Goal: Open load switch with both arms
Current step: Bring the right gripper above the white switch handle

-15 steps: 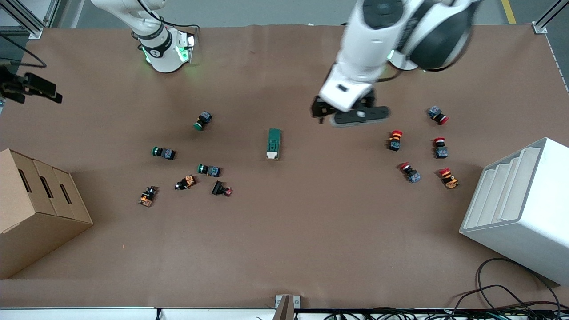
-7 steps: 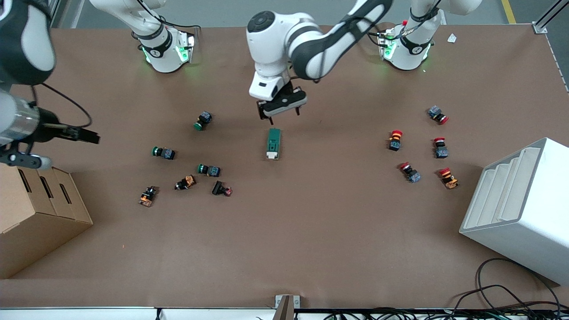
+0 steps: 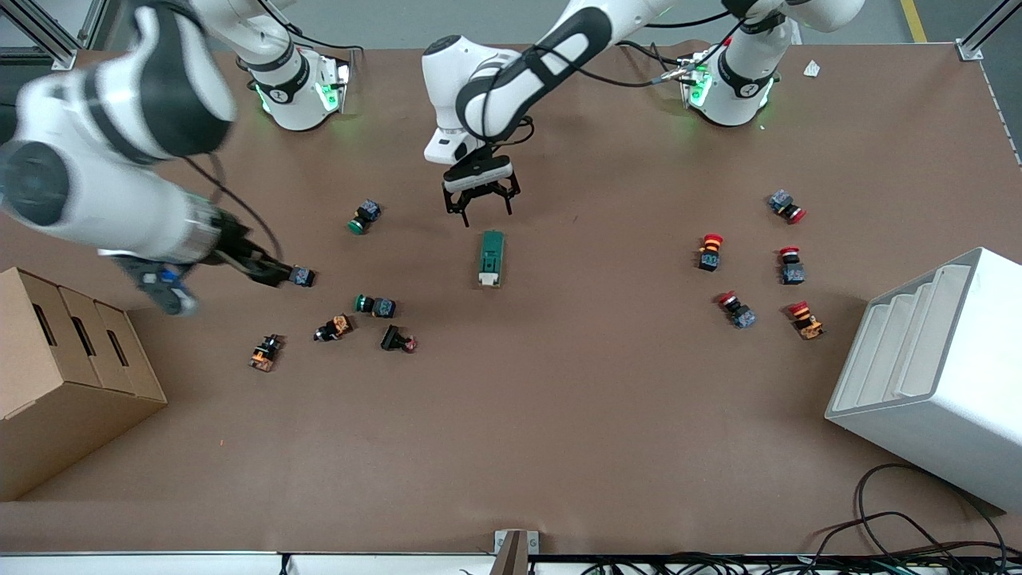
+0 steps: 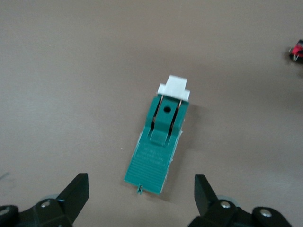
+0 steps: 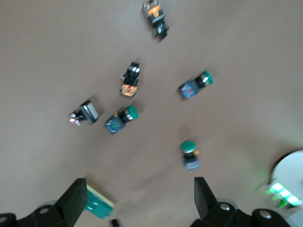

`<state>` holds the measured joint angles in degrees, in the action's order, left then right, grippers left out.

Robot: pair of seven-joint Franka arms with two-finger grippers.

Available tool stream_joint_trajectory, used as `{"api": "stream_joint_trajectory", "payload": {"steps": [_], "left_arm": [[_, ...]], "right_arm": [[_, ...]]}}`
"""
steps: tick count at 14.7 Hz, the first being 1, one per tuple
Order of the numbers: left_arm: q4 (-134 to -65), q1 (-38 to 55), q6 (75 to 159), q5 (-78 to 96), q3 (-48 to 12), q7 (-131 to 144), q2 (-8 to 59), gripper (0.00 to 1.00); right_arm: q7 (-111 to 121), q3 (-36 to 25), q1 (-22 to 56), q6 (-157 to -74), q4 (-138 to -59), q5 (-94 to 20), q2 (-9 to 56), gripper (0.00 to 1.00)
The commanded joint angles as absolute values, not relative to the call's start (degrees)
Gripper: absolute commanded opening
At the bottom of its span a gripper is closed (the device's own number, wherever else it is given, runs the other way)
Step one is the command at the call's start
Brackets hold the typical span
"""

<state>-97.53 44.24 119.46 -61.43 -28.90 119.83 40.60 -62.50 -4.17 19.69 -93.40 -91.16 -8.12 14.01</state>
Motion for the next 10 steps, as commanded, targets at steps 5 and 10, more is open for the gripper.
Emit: {"api": "stream_joint_trajectory", "payload": {"steps": [5, 10], "left_arm": [[-105.99, 46.41, 118.92, -86.37, -28.65, 138.15, 42.89, 0.99], [-106.17, 48.34, 112.86, -97.19, -28.3, 143.6, 47.37, 0.99]], "right_arm": [[-94.17, -4.75, 32.94, -103.54, -80.46, -10.11, 33.88, 1.0], [-104.84, -4.66, 39.28, -110.47, -75.15, -12.12, 44.46, 1.0]]}}
